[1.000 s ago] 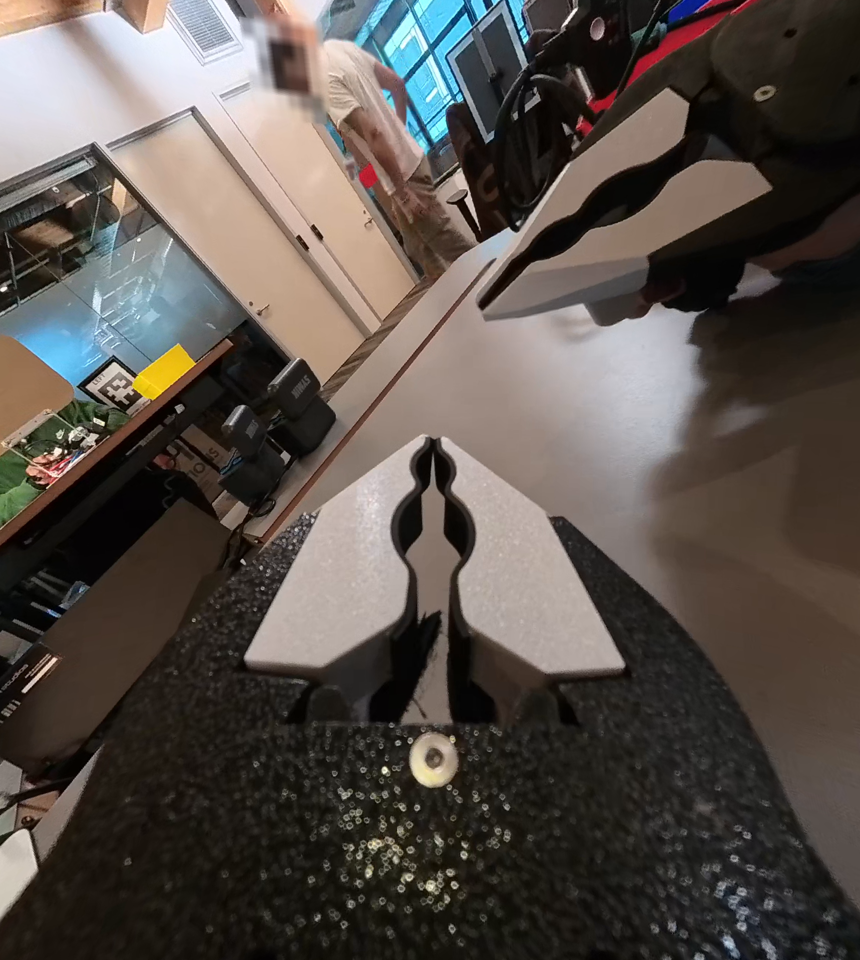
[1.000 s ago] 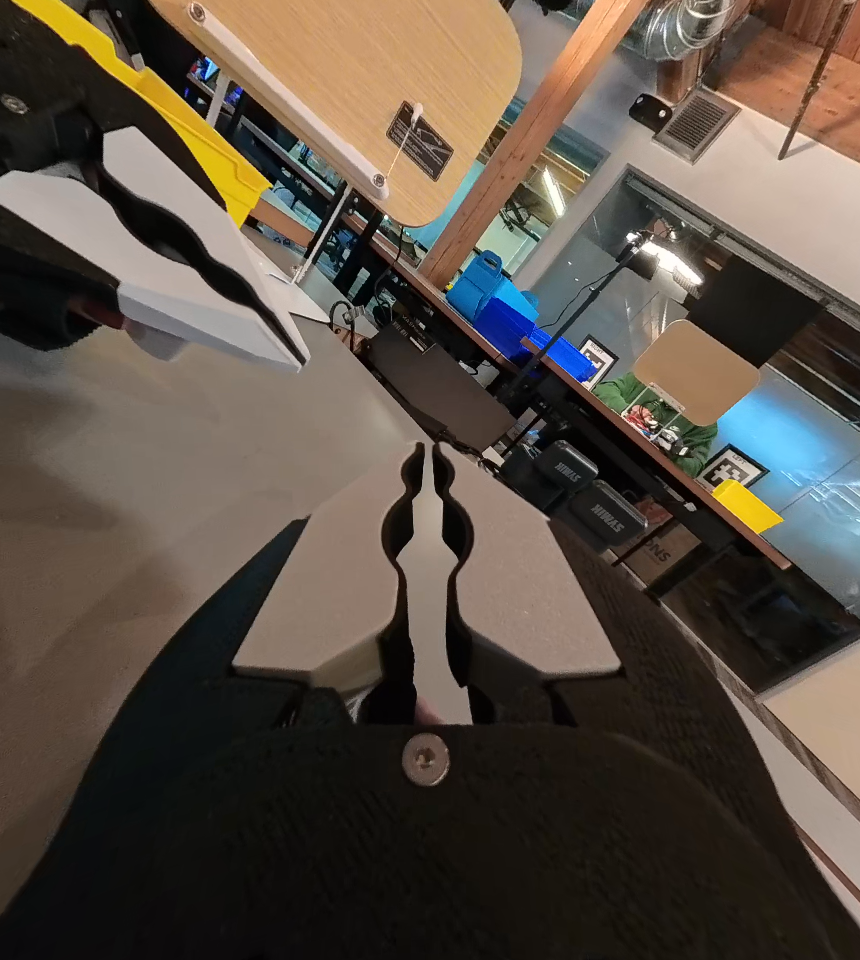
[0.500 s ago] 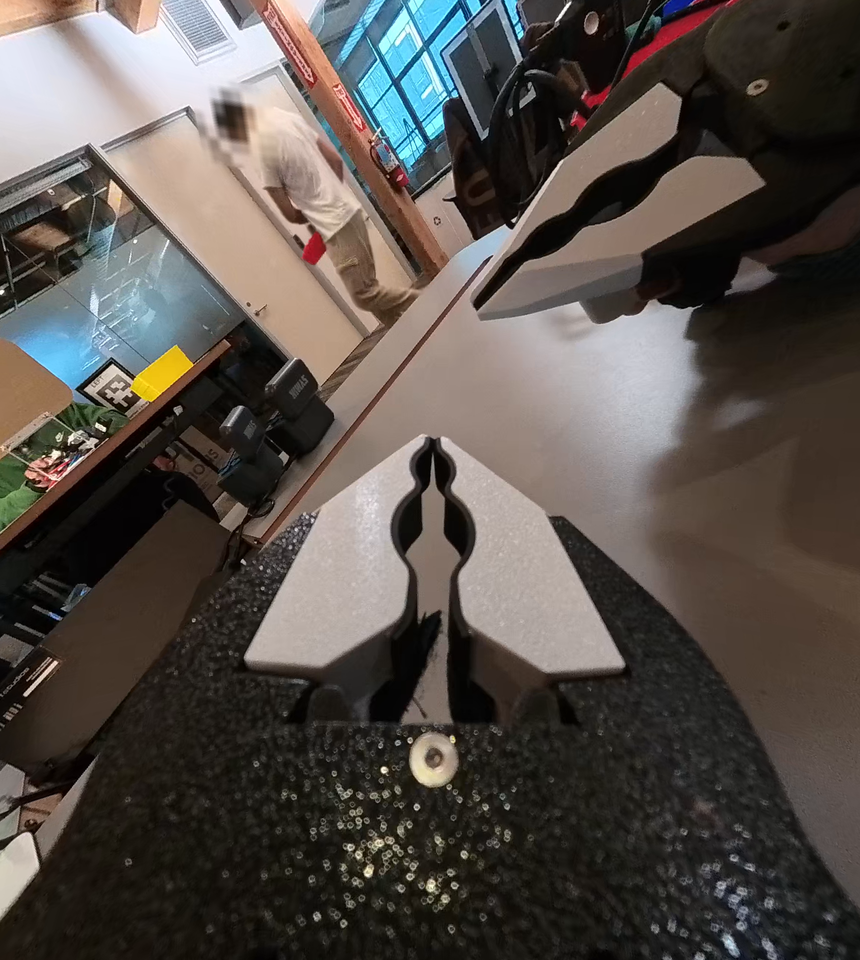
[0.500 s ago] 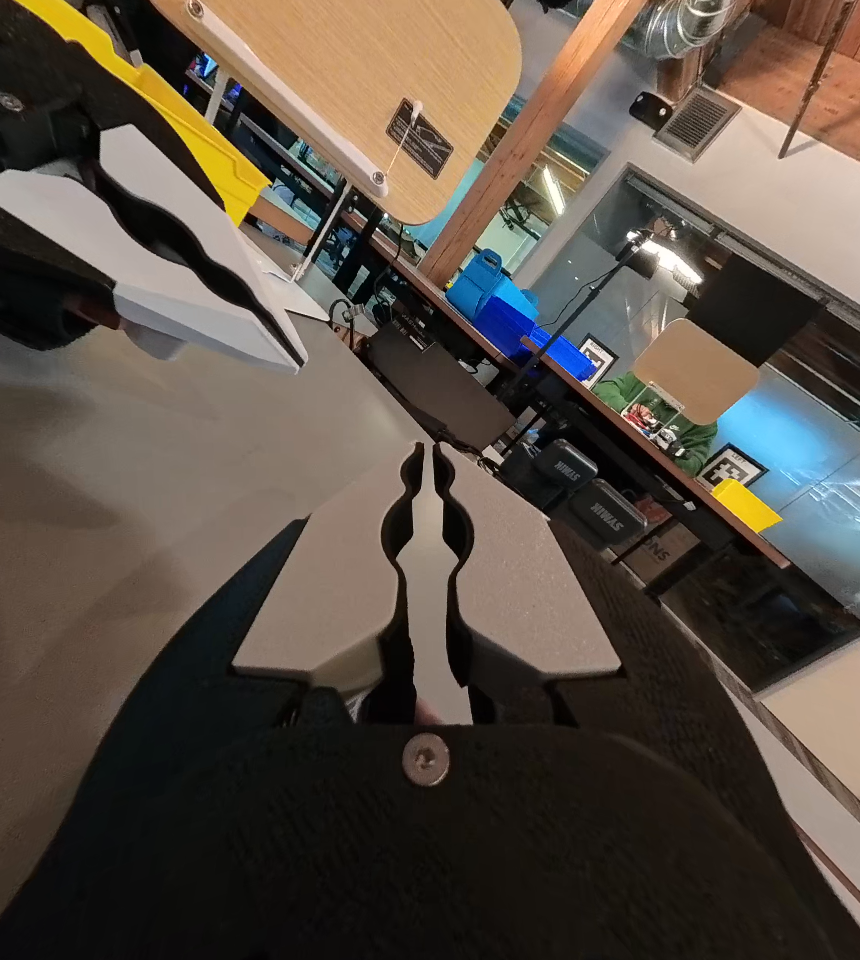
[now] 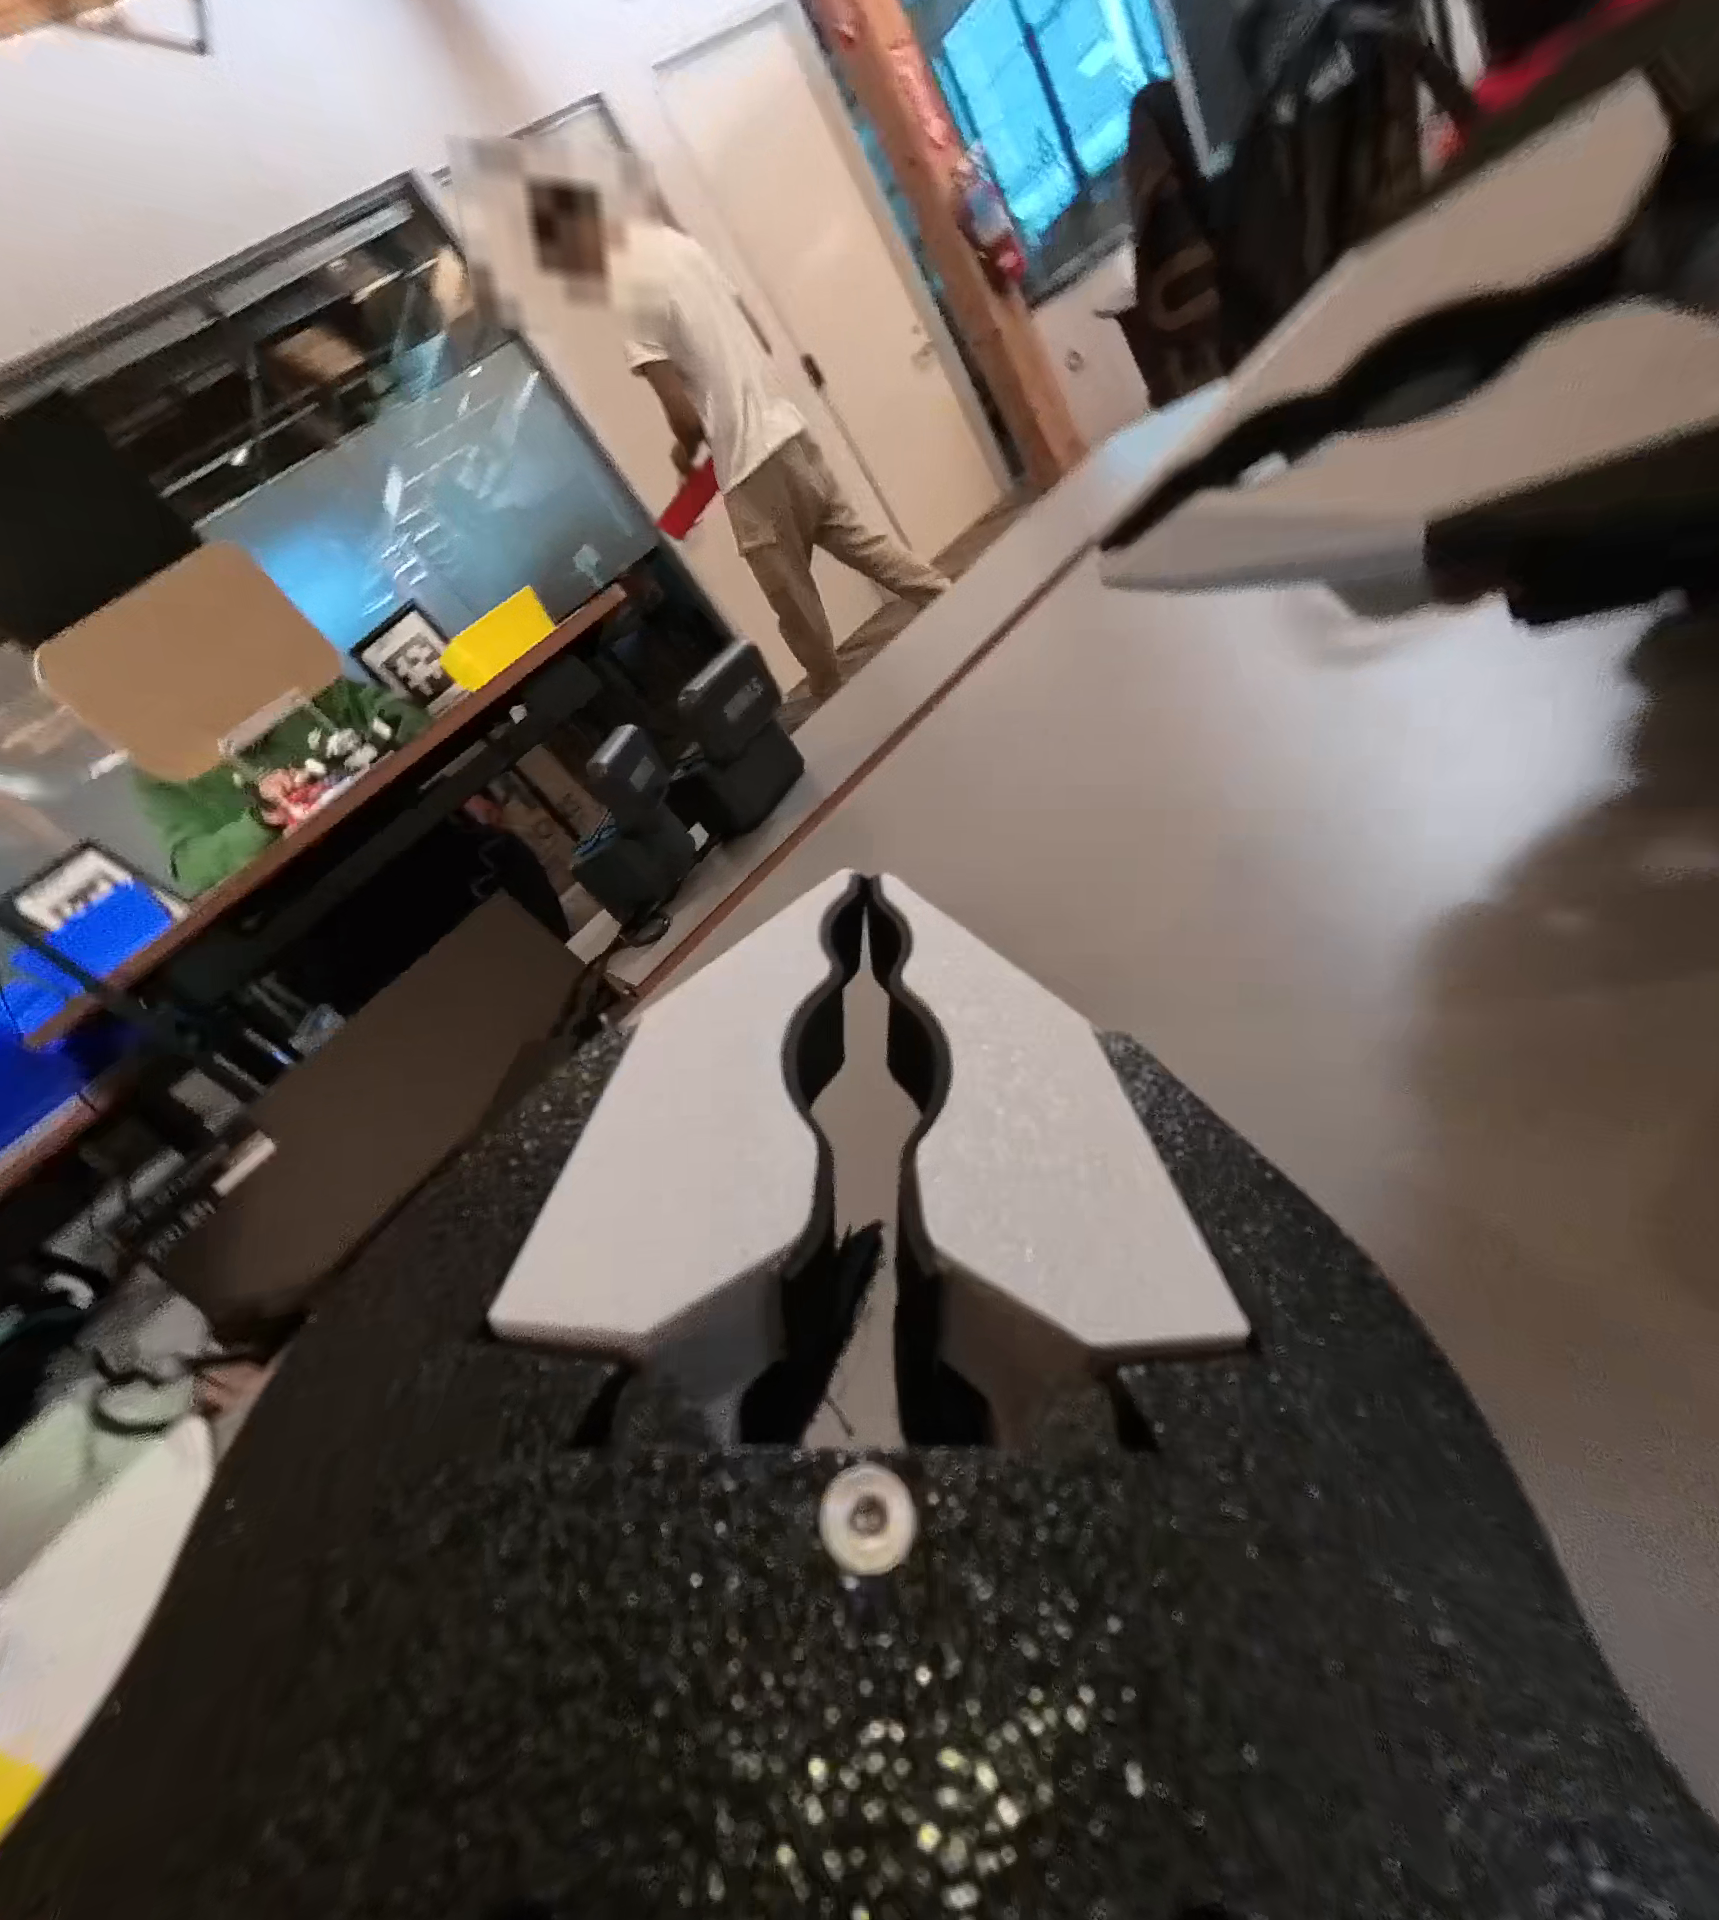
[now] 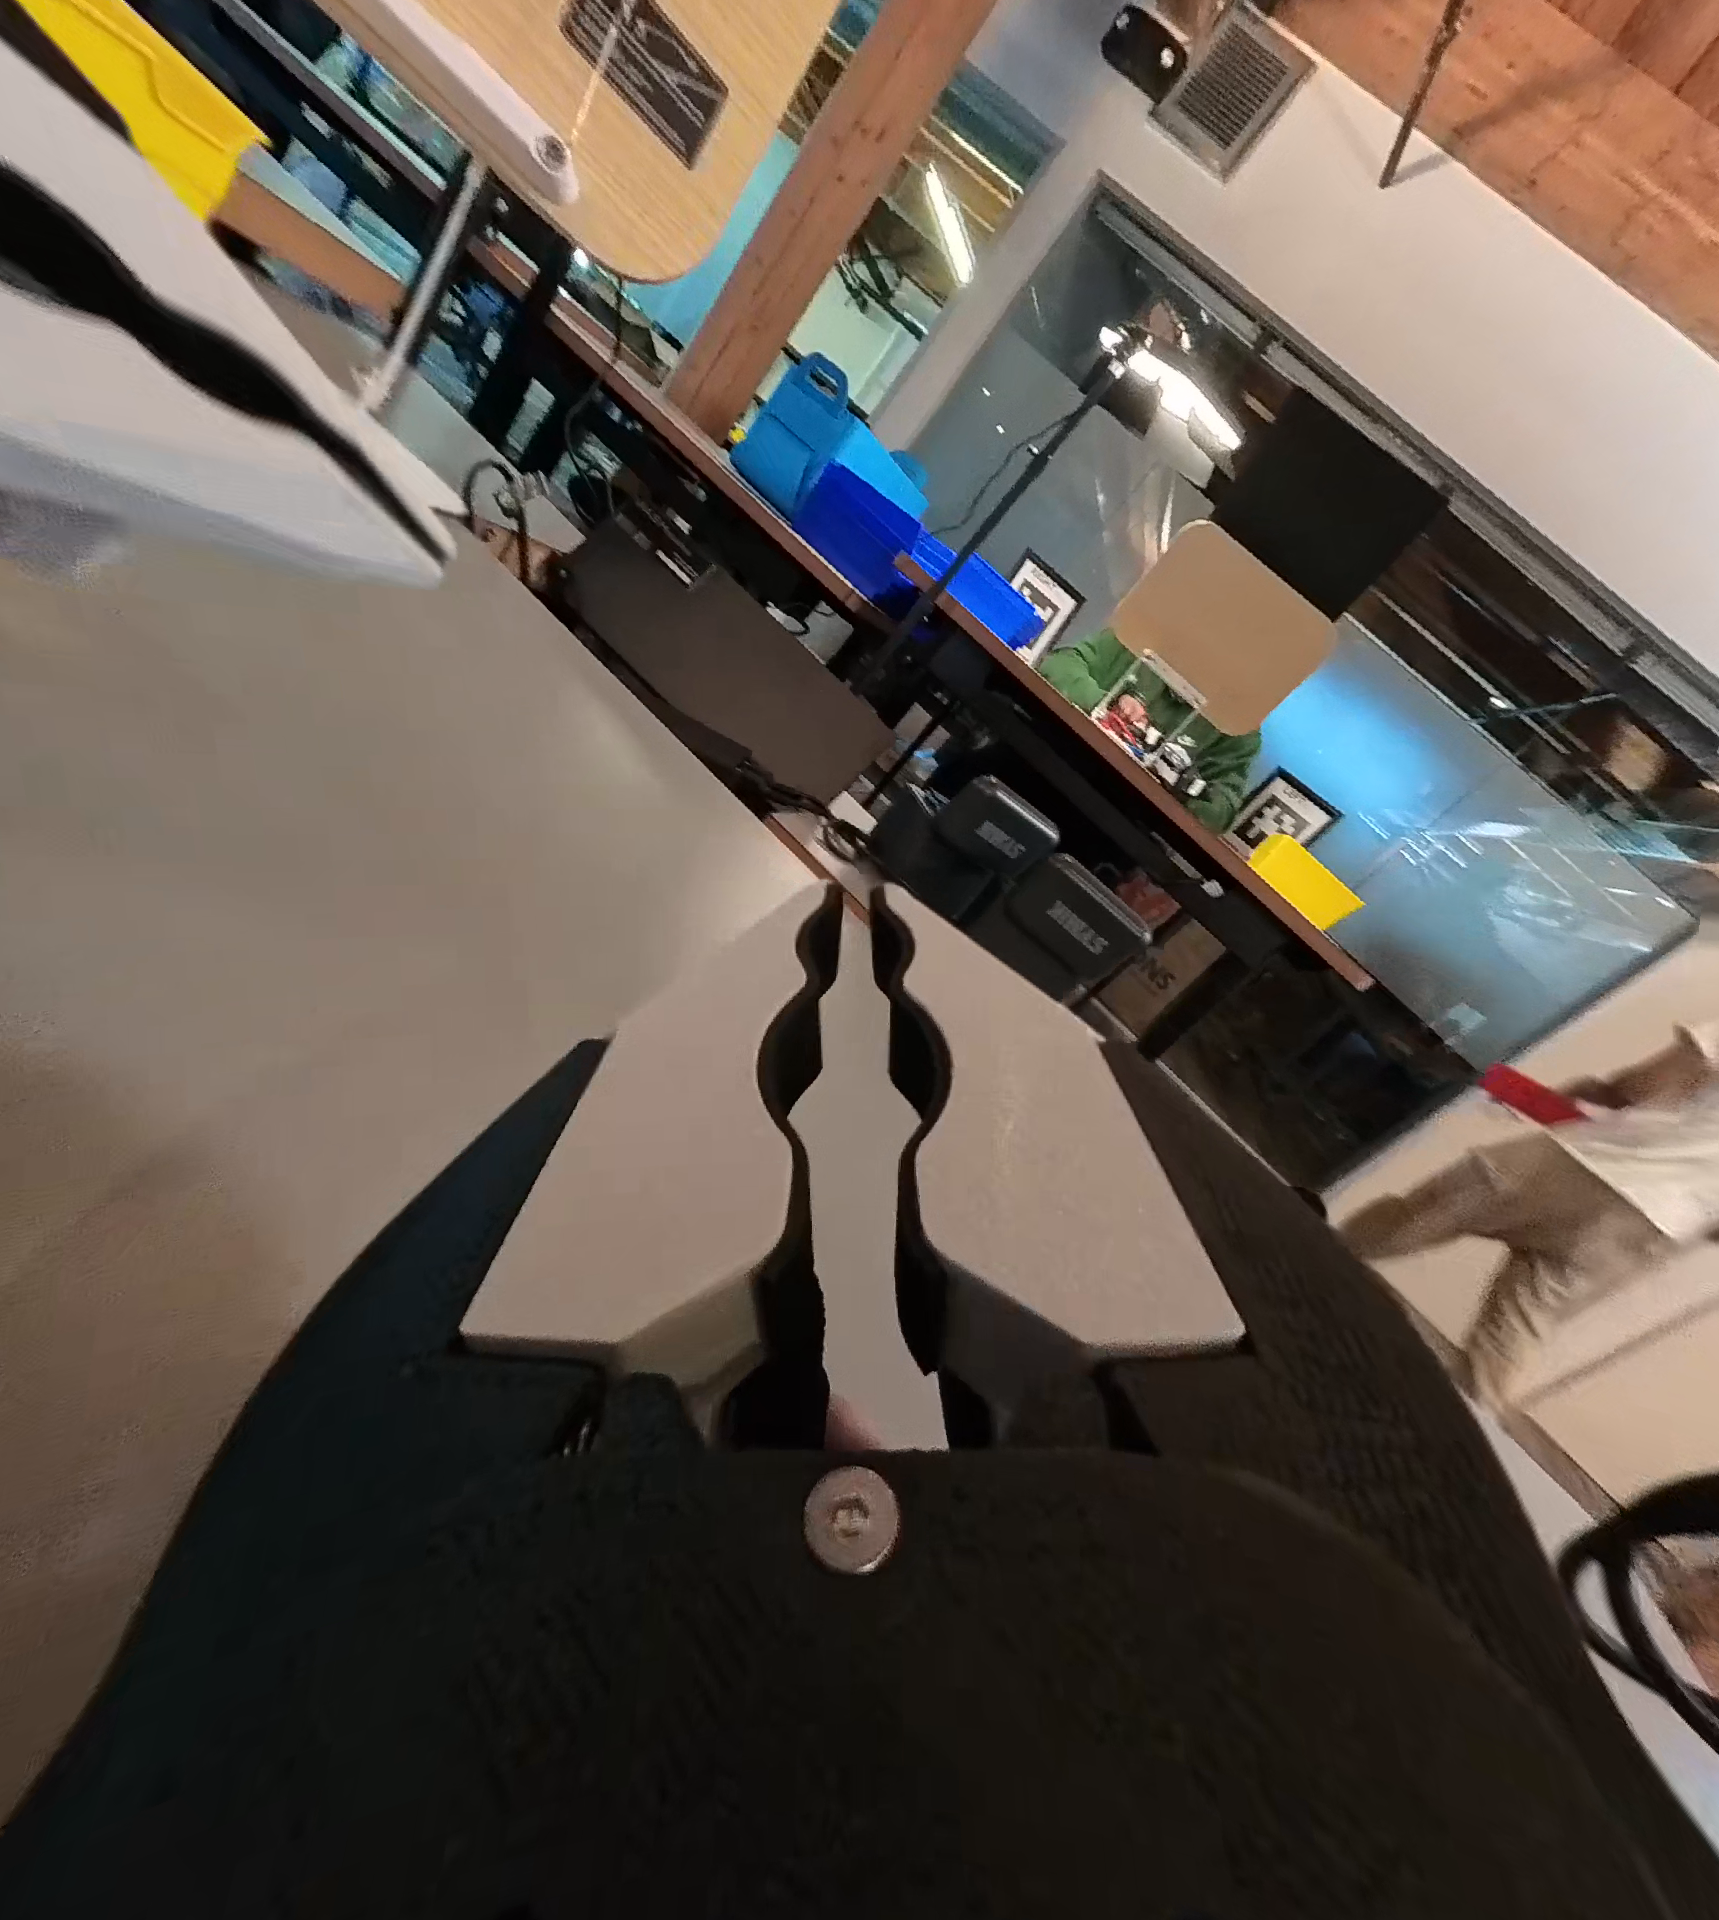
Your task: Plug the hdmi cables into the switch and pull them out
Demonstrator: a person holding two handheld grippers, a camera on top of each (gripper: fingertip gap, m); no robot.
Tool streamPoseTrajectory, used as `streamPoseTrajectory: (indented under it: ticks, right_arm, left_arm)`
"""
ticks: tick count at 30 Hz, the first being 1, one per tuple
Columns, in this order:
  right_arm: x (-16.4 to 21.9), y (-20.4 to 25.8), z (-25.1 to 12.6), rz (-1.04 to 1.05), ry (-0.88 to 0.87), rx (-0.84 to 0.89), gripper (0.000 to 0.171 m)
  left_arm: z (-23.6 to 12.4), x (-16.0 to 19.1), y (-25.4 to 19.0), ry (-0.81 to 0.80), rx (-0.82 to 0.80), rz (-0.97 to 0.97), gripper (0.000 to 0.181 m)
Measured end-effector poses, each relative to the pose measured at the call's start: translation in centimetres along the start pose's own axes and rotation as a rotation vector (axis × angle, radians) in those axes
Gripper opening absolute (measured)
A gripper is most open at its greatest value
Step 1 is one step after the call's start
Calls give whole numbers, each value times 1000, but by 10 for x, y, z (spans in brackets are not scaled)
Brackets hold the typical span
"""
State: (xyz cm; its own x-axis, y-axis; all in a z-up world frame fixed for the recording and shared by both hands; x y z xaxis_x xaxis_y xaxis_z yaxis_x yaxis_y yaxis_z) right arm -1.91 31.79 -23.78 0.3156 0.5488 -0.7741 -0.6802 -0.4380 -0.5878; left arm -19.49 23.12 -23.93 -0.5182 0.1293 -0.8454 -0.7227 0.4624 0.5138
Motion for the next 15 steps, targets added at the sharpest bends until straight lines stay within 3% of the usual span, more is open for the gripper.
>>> streamPoseTrajectory:
  ticks: [3, 7, 11, 15]
  right_arm:
    - [-1, -3, -8, -23, 31, 49, 4]
    - [-8, -8, -33, 41, 51, 82, 4]
    - [-23, -10, -75, 116, 21, 66, 4]
    - [-40, -13, -127, 55, -64, 14, 4]
  left_arm:
    - [-8, -13, -12, -64, -53, -68, 0]
    - [-20, -27, -36, -39, -100, 28, 0]
    - [-42, -35, -53, -74, -109, -79, 0]
    - [-62, -43, -67, -98, -142, -96, 0]
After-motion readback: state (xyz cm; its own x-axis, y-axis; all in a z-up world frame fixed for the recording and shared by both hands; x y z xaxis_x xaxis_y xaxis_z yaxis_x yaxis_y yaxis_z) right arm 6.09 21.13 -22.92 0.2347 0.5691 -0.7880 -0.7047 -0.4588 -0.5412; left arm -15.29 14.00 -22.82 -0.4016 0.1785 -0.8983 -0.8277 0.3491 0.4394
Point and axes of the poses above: each gripper's, where its closed fingertips meet, z out along the fingers, x out of its underside, y = z × x across the jaws, the point moved 9 cm from there along -z, back along the fingers, and after that the axes turned 15 degrees about x, right-handed, at the moved point
